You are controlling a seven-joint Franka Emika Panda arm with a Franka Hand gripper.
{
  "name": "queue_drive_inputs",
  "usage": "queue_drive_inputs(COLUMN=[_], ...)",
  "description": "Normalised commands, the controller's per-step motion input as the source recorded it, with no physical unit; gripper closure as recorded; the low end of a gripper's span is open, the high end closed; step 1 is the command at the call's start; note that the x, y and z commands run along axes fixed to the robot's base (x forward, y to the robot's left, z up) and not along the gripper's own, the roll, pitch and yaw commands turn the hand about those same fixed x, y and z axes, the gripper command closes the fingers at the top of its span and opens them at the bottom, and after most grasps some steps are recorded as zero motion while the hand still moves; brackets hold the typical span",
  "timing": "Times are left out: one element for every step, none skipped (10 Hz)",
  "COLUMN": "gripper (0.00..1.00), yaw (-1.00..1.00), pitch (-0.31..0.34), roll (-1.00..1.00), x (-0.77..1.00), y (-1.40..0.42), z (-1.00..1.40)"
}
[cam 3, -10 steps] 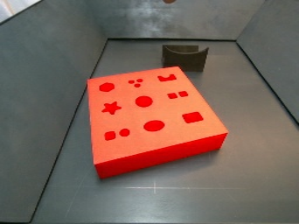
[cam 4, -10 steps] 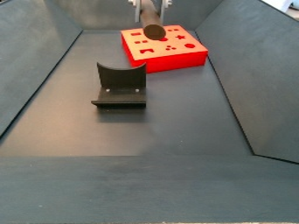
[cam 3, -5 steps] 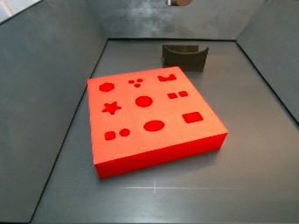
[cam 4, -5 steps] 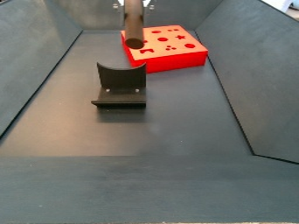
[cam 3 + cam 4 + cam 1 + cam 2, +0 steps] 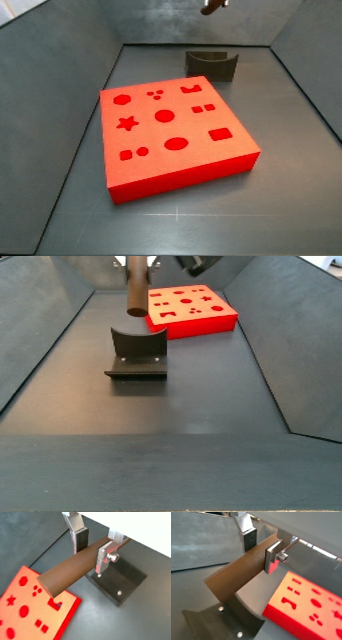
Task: Pick up the oval object. Move up. Place the oval object on the fixture. Regrasp the oval object. Move to above the board. Insert the oval object.
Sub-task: Place the oval object on the fixture.
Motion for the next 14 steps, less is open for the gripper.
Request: queue_drive_inputs(gripper=[1.0,1.0,1.0,1.0,1.0,1.0,1.0,1.0,1.0,1.0,1.0,1.0,1.0,1.0], yaw=[-0.17,-0.14,-0.12,-0.07,-0.07,-0.1,-0.12,-0.14,-0.16,-0.16,-0.16,-0.15,-0.14,-0.11], pitch=[0.053,0.007,-0.005,0.138,0.138,0.164,0.159,0.122,0.106,0.072,0.044,0.018,-0.007,-0.029], roll=[-0.73,-0.48,-0.31,-1.0,-1.0,-0.95,-0.79,-0.57,-0.46,-0.27,-0.19,-0.16,-0.15,-0.14], x=[0.08,0.05,0.06,0.13,0.13,0.15,0.15,0.16,0.16,0.18,0.18,0.16,0.12,0.09], y=[0.04,0.04,0.03,0.13,0.13,0.14,0.13,0.14,0.14,0.13,0.13,0.12,0.08,0.07], z=[-0.01,-0.01,-0.01,-1.0,-1.0,-1.0,-1.0,-1.0,-1.0,-1.0,-1.0,-0.87,-0.61,-0.38])
